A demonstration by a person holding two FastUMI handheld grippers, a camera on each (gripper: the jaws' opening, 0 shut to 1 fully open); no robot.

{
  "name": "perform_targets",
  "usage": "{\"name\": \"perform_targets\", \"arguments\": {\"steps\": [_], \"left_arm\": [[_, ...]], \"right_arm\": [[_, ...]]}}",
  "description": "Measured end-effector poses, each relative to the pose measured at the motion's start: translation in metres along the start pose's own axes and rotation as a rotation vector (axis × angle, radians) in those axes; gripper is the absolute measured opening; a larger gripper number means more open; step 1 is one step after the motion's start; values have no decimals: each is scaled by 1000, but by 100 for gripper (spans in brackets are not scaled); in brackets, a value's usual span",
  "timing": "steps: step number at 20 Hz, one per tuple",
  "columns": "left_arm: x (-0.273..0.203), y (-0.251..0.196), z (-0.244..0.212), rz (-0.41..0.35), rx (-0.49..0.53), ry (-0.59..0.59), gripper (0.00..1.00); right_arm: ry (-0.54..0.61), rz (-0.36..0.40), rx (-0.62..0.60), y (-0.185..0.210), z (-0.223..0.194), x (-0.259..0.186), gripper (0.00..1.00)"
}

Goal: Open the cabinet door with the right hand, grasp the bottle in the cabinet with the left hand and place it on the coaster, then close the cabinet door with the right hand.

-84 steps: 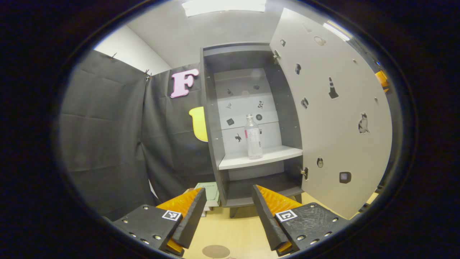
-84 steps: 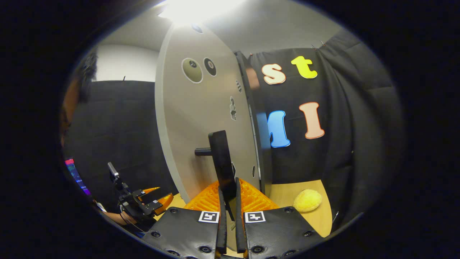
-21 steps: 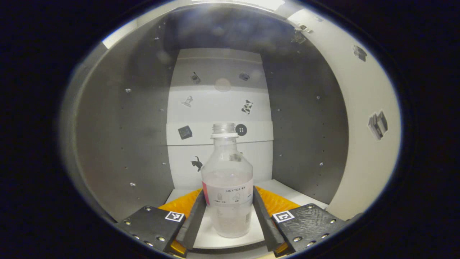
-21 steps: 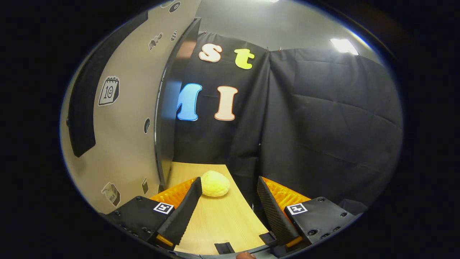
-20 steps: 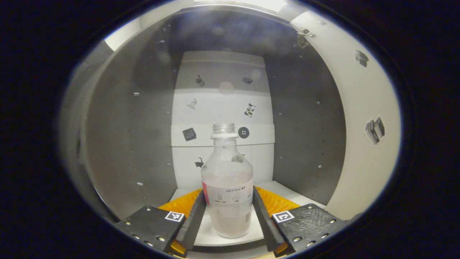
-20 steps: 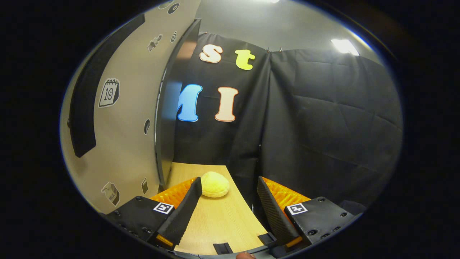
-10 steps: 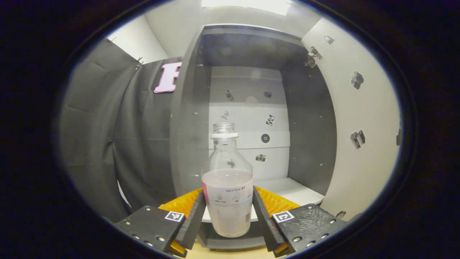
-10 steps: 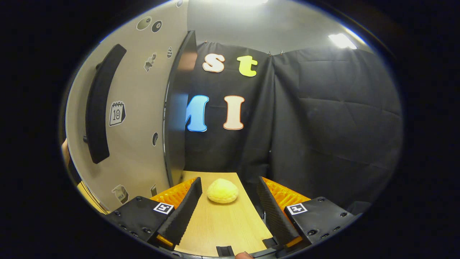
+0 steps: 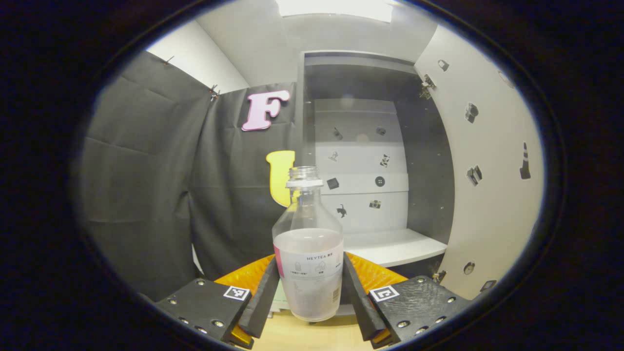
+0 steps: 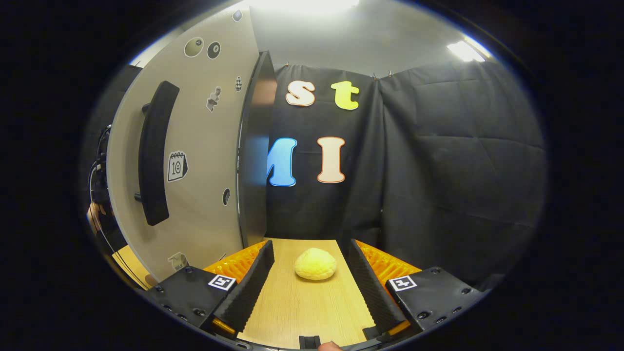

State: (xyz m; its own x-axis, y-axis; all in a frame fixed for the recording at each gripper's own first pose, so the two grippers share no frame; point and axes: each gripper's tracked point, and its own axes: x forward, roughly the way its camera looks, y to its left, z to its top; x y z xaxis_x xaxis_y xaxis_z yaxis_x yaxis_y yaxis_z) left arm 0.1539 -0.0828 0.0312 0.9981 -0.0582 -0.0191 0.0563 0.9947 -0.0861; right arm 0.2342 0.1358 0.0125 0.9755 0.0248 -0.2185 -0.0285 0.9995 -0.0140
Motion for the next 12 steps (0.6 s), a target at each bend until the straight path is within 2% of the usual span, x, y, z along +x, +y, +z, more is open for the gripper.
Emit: {"name": "perform_targets", "arguments": {"steps": [7,12], "left_arm": [[-68,36,-42,73,-16,-6,71],[-107,58,-86,101,-33,3,70]], "right_arm": [[-10,39,-12,3,-6,-6,97],[-20,54,24,10,-4,-8,98]]}}
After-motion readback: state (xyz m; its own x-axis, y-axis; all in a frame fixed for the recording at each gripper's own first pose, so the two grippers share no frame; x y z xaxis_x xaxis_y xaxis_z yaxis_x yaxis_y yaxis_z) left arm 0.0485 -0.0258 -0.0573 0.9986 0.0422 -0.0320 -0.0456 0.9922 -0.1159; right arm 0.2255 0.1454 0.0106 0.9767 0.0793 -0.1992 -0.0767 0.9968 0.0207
